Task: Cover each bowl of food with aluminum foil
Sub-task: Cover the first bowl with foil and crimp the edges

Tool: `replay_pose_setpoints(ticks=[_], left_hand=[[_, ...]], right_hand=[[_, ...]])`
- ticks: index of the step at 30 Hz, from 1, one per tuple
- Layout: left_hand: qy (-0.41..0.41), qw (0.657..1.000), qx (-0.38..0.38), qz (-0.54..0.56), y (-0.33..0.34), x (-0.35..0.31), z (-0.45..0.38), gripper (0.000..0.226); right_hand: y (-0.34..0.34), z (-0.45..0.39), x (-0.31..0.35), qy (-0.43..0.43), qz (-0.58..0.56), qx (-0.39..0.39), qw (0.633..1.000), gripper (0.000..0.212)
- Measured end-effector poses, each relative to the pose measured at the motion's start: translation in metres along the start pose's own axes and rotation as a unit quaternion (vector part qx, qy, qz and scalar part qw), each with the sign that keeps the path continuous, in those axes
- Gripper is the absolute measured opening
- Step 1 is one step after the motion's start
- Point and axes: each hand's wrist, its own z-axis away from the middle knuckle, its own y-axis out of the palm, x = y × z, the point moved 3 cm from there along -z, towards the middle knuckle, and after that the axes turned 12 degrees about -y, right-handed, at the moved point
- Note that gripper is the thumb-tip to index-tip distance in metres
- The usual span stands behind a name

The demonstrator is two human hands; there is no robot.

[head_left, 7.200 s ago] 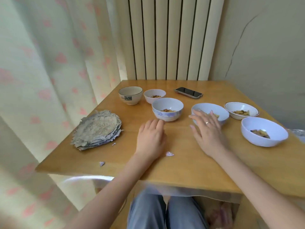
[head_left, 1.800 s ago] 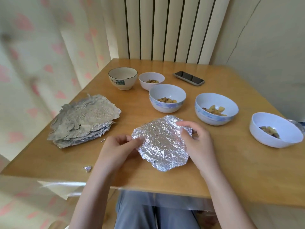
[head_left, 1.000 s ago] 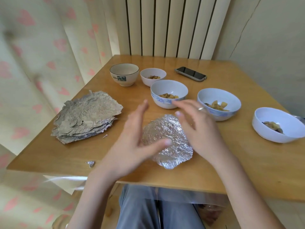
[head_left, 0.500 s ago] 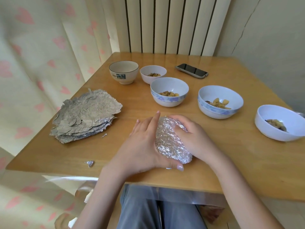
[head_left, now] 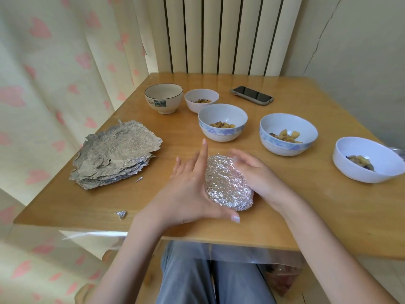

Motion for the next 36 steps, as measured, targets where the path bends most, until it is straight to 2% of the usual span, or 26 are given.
replay_pose_setpoints(ticks=[2, 4, 6, 11, 17, 21, 24, 25, 26, 27, 28, 30, 32, 34, 36], left_hand=[[0.017, 0.997, -0.033, 0.063, -0.008, 0.005, 0.002, 0.130], [0.013, 0.975, -0.088, 0.202, -0.014, 0.012, 0.001, 0.103], [0.000, 0.947, -0.113, 0.300, -0.011, 0.012, -0.006, 0.082], [0.007, 0.959, -0.090, 0.270, 0.006, 0.000, -0.021, 0.076], [-0.031, 0.961, -0.125, 0.243, 0.005, 0.001, -0.021, 0.033], [-0.014, 0.961, -0.145, 0.235, 0.007, 0.000, -0.019, 0.045], [-0.030, 0.959, -0.130, 0.250, 0.006, 0.001, -0.019, 0.038], [-0.036, 0.958, -0.115, 0.259, 0.004, 0.004, -0.021, 0.046], [-0.038, 0.956, -0.106, 0.272, 0.001, 0.008, -0.023, 0.064], [-0.045, 0.946, -0.110, 0.301, -0.002, 0.013, -0.026, 0.079], [-0.060, 0.929, -0.121, 0.344, -0.007, 0.019, -0.030, 0.085], [-0.081, 0.887, -0.116, 0.440, -0.009, 0.023, -0.034, 0.073], [-0.091, 0.867, -0.068, 0.485, -0.003, 0.016, -0.036, 0.064], [-0.091, 0.868, -0.035, 0.487, 0.002, 0.008, -0.038, 0.063], [-0.105, 0.879, -0.037, 0.463, 0.006, 0.005, -0.041, 0.063]], right_hand=[[-0.011, 0.006, 0.005, 0.001, -0.036, -0.085, 0.996, 0.039], [-0.014, 0.016, 0.011, -0.016, -0.058, -0.180, 0.982, 0.038], [-0.003, 0.024, 0.013, -0.018, -0.083, -0.211, 0.974, 0.035], [0.023, 0.027, 0.009, 0.013, -0.116, -0.211, 0.971, 0.032], [0.021, 0.028, 0.010, -0.007, -0.011, -0.185, 0.983, 0.033], [0.019, 0.029, 0.012, -0.018, 0.055, -0.177, 0.982, 0.042], [0.014, 0.028, 0.018, 0.009, 0.039, -0.135, 0.990, 0.041], [0.012, 0.028, 0.019, 0.027, 0.003, -0.119, 0.992, 0.040], [0.008, 0.029, 0.018, 0.044, -0.036, -0.123, 0.991, 0.042], [0.004, 0.032, 0.017, 0.056, -0.067, -0.153, 0.984, 0.045], [0.002, 0.035, 0.015, 0.059, -0.094, -0.197, 0.974, 0.045], [0.005, 0.040, 0.016, 0.050, -0.151, -0.262, 0.952, 0.042], [0.017, 0.040, 0.018, 0.049, -0.188, -0.263, 0.945, 0.039], [0.028, 0.036, 0.022, 0.047, -0.187, -0.258, 0.947, 0.035], [0.029, 0.029, 0.023, 0.037, -0.173, -0.269, 0.947, 0.033]])
